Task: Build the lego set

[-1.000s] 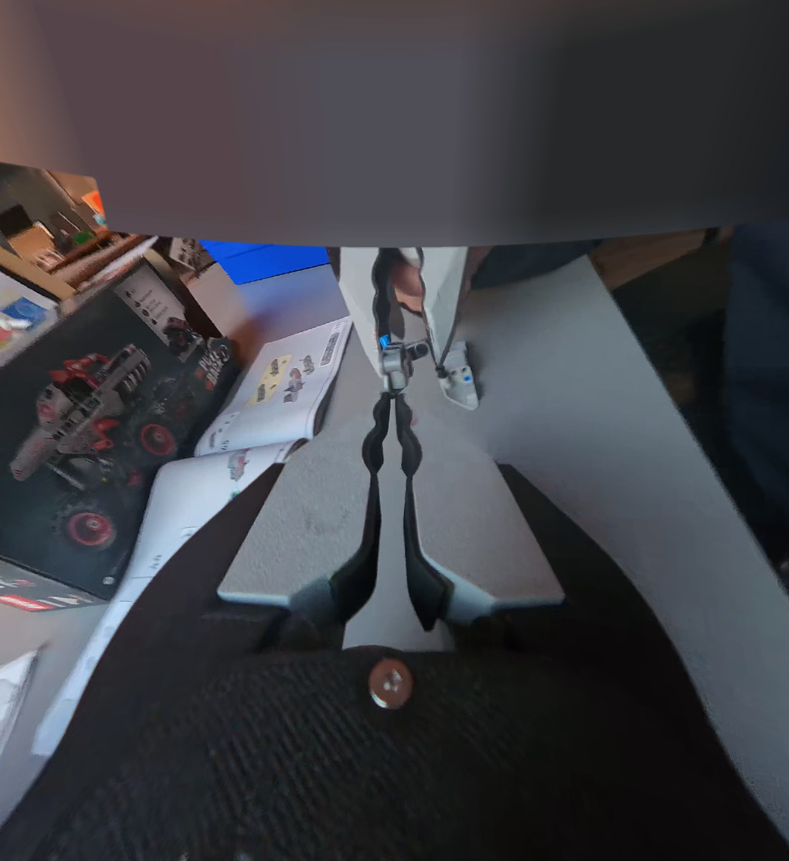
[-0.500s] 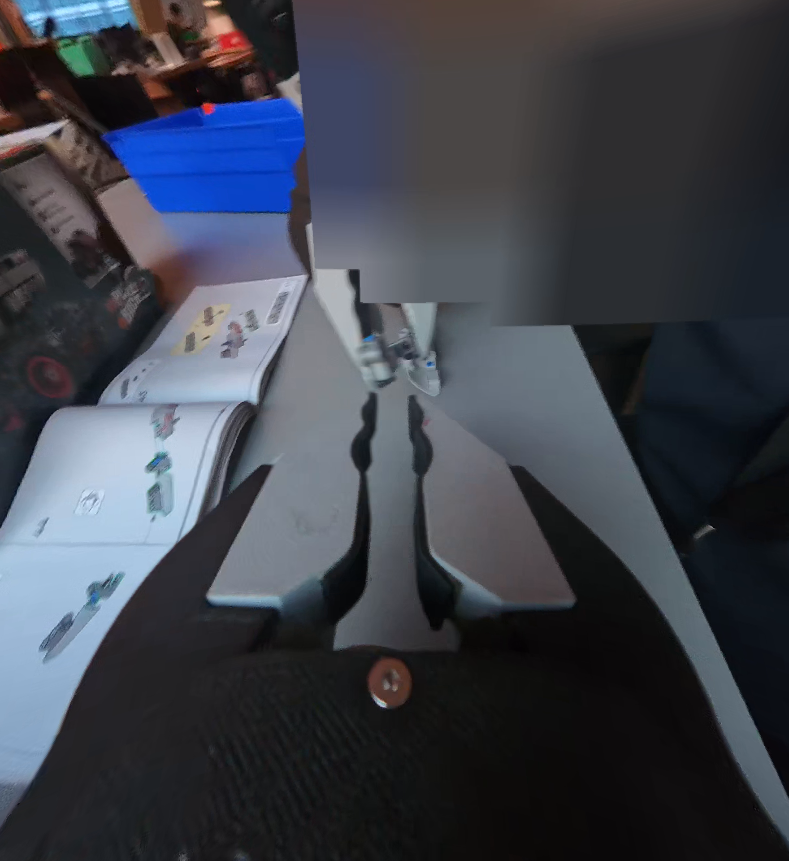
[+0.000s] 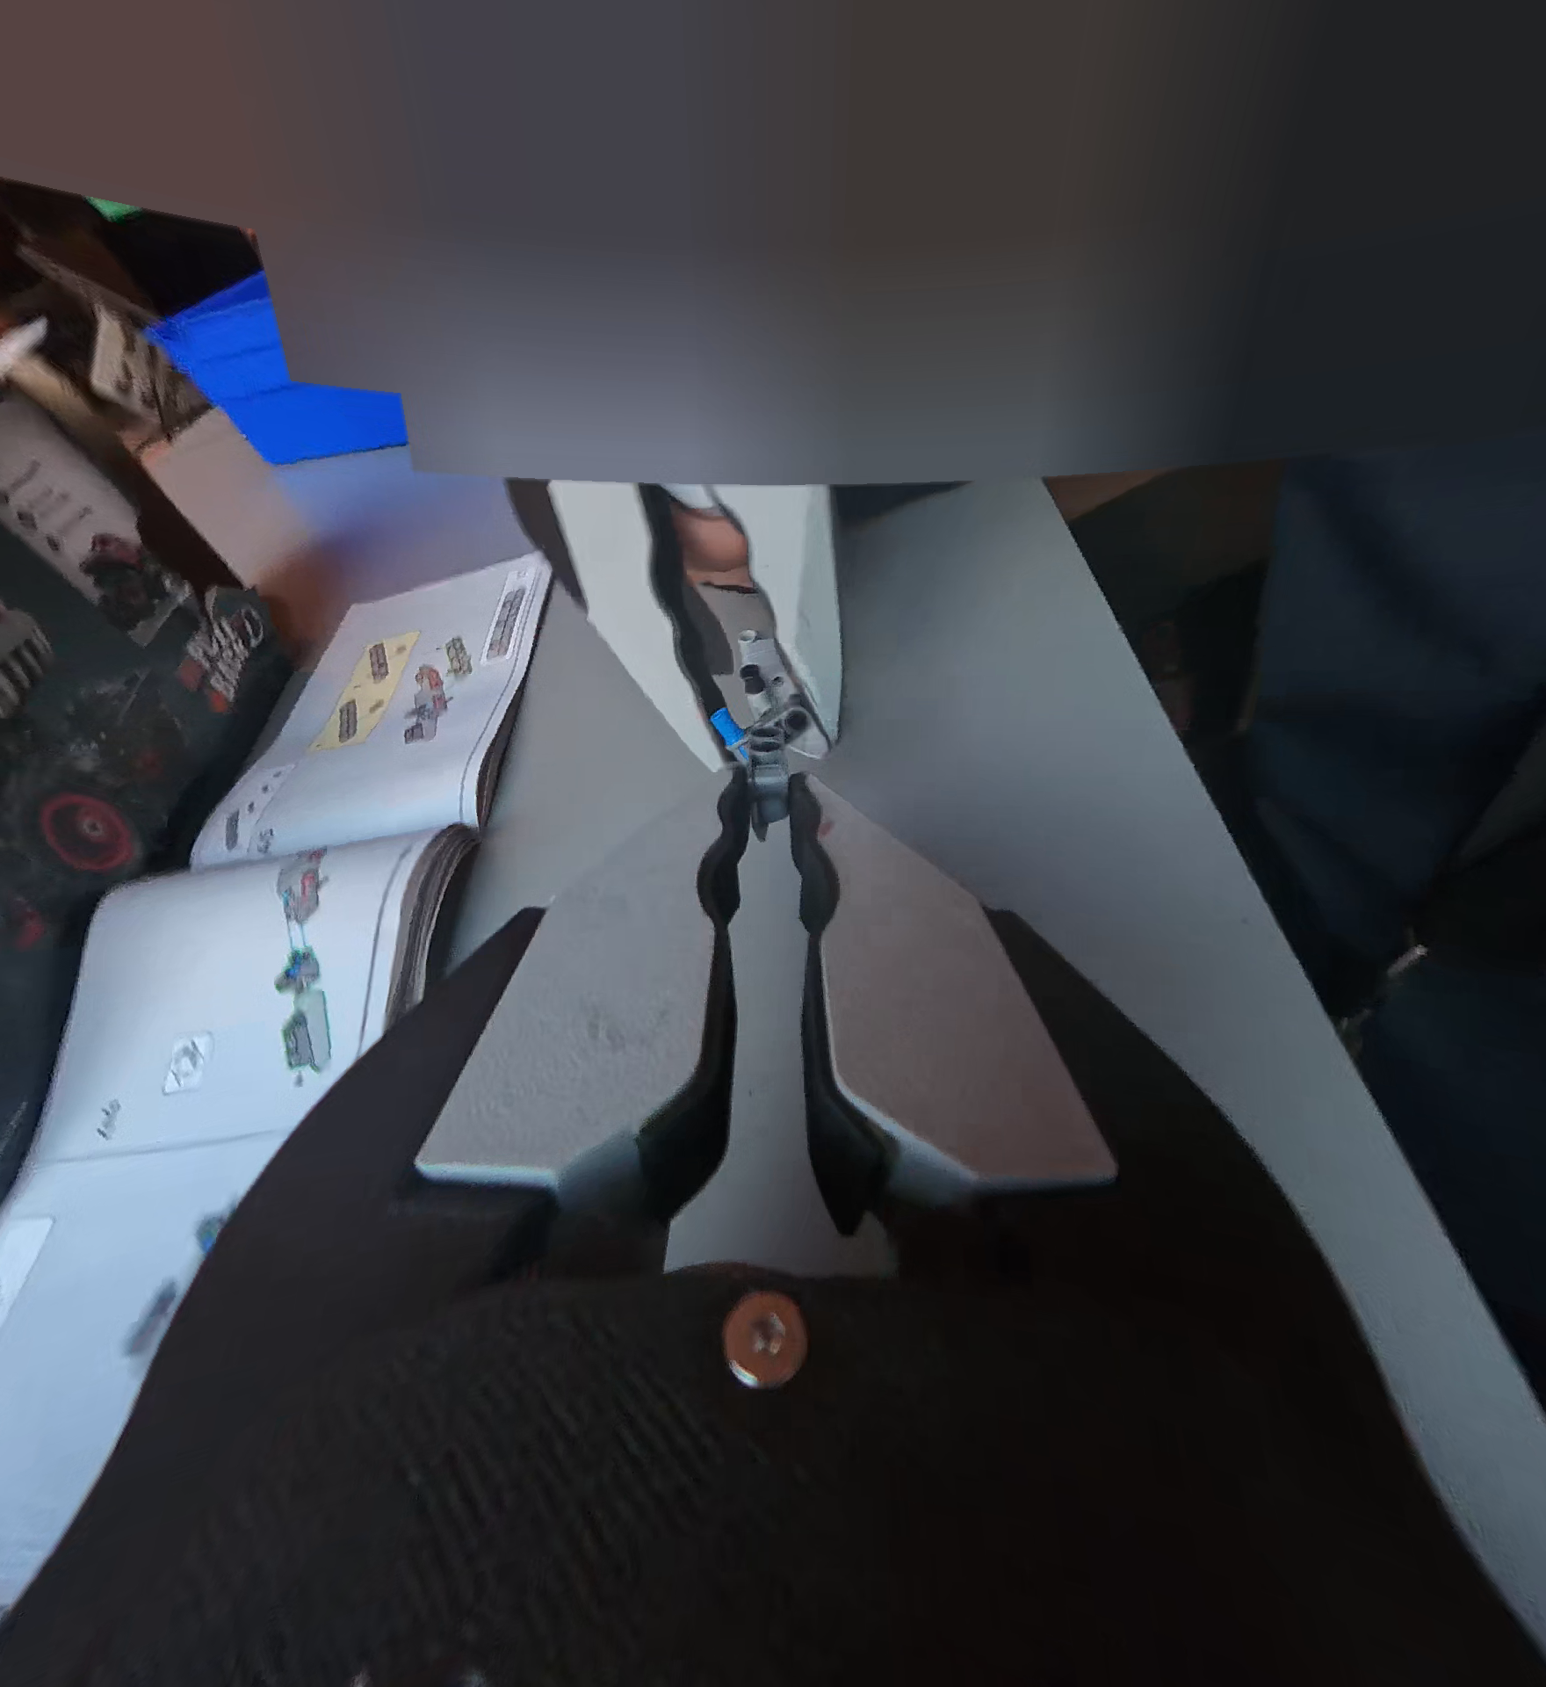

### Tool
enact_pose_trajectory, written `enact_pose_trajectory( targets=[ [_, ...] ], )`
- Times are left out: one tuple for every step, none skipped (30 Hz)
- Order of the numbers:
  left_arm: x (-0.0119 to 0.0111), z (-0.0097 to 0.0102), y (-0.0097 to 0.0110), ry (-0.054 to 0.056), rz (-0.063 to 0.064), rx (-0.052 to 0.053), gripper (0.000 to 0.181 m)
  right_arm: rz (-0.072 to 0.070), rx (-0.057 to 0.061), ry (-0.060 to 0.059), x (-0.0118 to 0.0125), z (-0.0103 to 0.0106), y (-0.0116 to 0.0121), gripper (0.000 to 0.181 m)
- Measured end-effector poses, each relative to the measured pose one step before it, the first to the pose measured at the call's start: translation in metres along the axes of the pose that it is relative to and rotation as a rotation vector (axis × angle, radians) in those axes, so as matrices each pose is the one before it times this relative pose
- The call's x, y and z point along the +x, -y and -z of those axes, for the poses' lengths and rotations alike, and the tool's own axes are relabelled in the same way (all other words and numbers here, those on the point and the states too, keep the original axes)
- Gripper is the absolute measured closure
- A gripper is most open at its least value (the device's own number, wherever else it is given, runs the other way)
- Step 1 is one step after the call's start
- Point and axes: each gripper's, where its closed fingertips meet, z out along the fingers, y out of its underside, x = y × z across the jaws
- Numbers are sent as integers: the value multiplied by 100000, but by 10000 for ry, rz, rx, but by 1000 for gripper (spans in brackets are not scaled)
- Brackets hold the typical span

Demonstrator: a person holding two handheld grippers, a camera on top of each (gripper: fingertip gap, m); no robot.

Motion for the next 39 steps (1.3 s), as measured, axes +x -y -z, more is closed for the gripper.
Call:
enact_pose_trajectory(
  targets=[
    [585,-35,217,-16,-785,44,176,-604,19,774,-698,80,-26,160],
    [516,-34,272,148,-1041,22,176,-635,22,805,-713,109,-14,160],
    [501,-55,176,178,-1146,-70,176,-432,25,661,-626,41,-60,160],
    [451,-141,-101,165,-1073,-223,175,-292,-117,433,-388,-75,-288,160],
    [365,-223,-321,155,-882,-355,175,-213,-242,143,-12,-162,-467,160],
    [287,-182,-248,90,-589,-294,175,-151,-219,35,122,-157,-430,160],
    [117,-104,-61,71,-273,-104,175,-120,-119,61,61,-91,-261,160],
    [-105,-24,-97,98,-43,-53,175,-56,17,19,79,26,-25,160],
    [-250,15,-125,111,103,-12,175,-12,120,-36,108,124,170,160],
    [-267,38,-33,102,161,57,175,-1,157,-32,73,168,267,160],
    [-244,42,13,89,120,59,175,3,149,-12,17,161,269,160],
    [-187,43,24,85,42,27,175,25,118,-16,-2,116,205,160],
    [-131,14,24,98,-36,-5,175,52,87,-40,14,85,150,160],
    [-100,-4,-2,102,-62,-24,175,65,62,-60,38,75,120,160],
    [-67,-2,-30,74,-57,-23,175,60,41,-52,45,60,82,160],
    [-55,-3,-62,53,-39,-50,175,42,29,-45,53,22,44,160],
    [-72,-2,-92,46,-12,-58,175,33,32,-54,90,17,58,160],
    [-98,1,-59,43,32,-18,175,52,50,-62,97,22,89,160],
    [-135,26,-31,48,66,3,175,76,75,-61,70,43,116,160],
    [-181,44,20,53,104,26,176,109,99,-67,37,73,176,160],
    [-168,49,53,33,130,62,176,145,90,-79,12,68,180,160],
    [-126,47,76,13,118,70,176,156,56,-82,-17,42,145,160],
    [-72,41,78,1,91,66,175,139,22,-78,-37,19,83,160],
    [-10,19,11,-19,60,38,175,75,-11,-54,-28,-14,29,160],
    [-23,-9,-45,7,16,-7,175,20,-19,-54,19,-6,-8,160],
    [-31,-8,-39,26,-17,-14,175,34,5,-61,54,5,23,160],
    [-51,0,-9,26,-4,5,175,44,30,-39,34,12,36,160],
    [-47,-1,7,16,26,7,175,12,39,-11,14,31,59,160],
    [-75,15,-1,26,30,7,175,-5,44,-8,14,32,61,160],
    [-134,33,7,49,36,10,175,35,55,-45,36,31,116,160],
    [-178,36,17,67,86,29,175,123,70,-106,46,55,161,160],
    [-242,37,5,65,195,43,175,205,78,-168,61,71,187,160],
    [-398,0,-57,96,417,13,175,267,88,-275,172,116,235,160],
    [-496,-52,-115,59,685,5,175,348,157,-416,329,177,362,160],
    [-447,-64,-124,-48,836,65,175,395,190,-481,388,234,414,160],
    [-468,-95,-120,-83,944,107,175,412,174,-571,492,233,425,160],
    [-642,-91,-163,-29,1092,103,176,506,129,-772,706,210,378,161],
    [-655,-104,-141,-89,1258,68,177,738,5,-1000,913,146,168,164],
    [-476,-63,48,-272,1379,108,176,1019,-167,-1136,933,80,-93,172]
  ],
)
